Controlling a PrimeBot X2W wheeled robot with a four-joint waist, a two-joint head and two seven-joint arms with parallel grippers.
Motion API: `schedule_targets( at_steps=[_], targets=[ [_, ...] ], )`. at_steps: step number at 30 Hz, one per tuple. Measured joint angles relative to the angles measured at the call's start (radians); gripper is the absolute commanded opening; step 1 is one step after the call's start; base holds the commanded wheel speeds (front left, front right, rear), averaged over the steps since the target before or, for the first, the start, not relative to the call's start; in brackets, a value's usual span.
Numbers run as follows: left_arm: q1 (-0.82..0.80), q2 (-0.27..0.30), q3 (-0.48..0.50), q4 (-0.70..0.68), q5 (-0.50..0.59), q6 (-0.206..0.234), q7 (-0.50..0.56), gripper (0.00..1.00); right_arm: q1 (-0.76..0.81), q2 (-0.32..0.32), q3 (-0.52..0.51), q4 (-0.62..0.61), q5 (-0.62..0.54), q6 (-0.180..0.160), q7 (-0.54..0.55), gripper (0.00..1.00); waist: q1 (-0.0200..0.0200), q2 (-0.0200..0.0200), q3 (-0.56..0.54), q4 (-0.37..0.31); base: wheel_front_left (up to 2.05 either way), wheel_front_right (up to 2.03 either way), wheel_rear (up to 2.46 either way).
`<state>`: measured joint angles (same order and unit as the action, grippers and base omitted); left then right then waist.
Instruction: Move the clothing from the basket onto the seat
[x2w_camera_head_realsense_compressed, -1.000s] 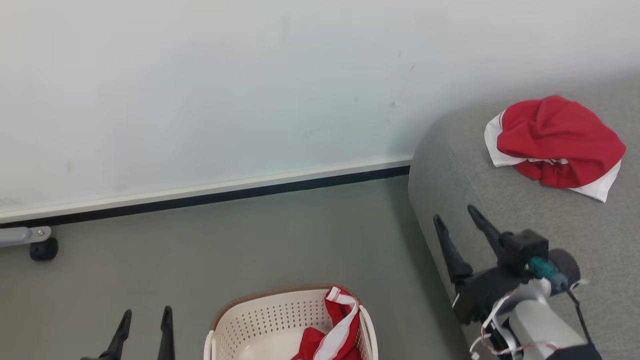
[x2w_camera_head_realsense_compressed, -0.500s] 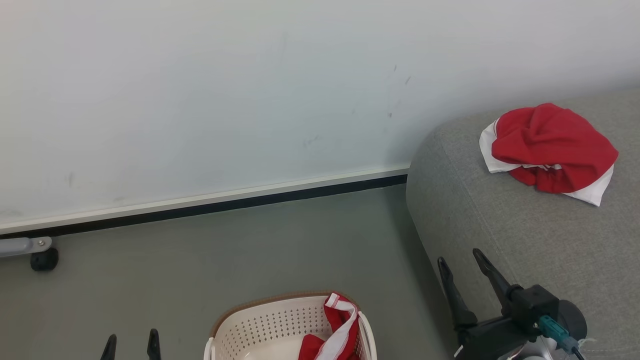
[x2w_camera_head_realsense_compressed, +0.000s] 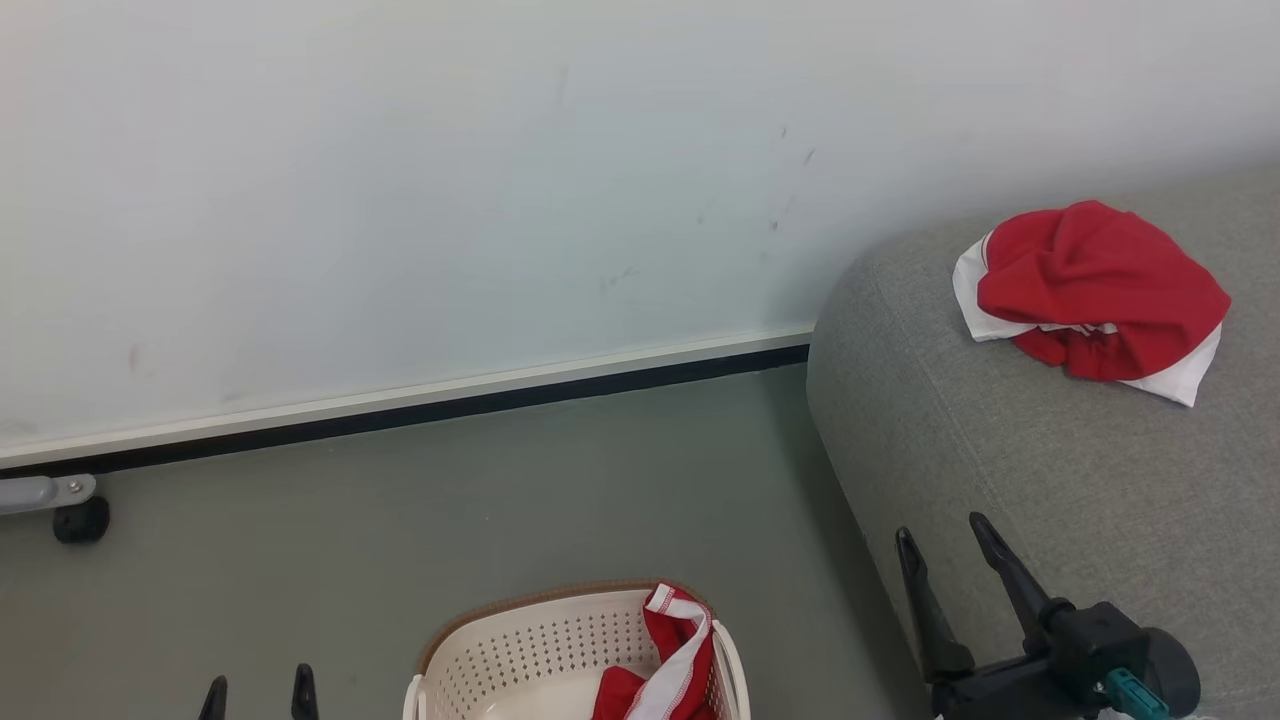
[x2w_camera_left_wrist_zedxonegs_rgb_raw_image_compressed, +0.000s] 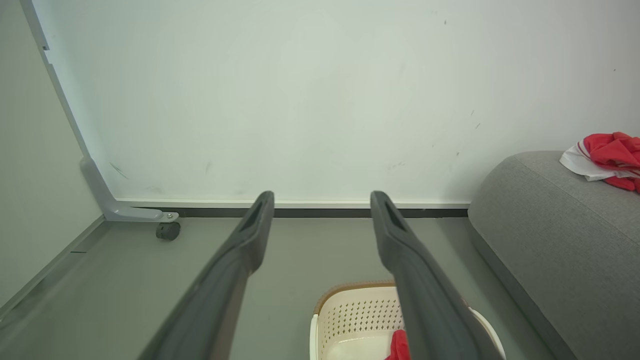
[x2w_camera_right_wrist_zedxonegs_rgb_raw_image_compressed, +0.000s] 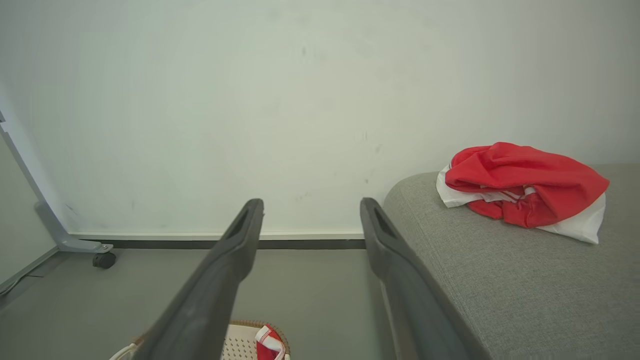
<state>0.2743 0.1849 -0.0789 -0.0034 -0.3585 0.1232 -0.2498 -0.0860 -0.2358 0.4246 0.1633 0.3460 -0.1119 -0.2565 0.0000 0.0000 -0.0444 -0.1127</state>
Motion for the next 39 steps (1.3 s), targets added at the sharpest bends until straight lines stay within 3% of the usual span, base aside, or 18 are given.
schedule_targets(
  at_steps=[39],
  targets=[
    [0.011,-0.029,-0.001,-0.049,0.053,-0.002,0.002,1.0,0.038,0.014,-0.084,-0.108,-0.041,-0.011,0.0,1.0,0.0,0.0,0.065,-0.004,0.0,0.0,0.0]
  ],
)
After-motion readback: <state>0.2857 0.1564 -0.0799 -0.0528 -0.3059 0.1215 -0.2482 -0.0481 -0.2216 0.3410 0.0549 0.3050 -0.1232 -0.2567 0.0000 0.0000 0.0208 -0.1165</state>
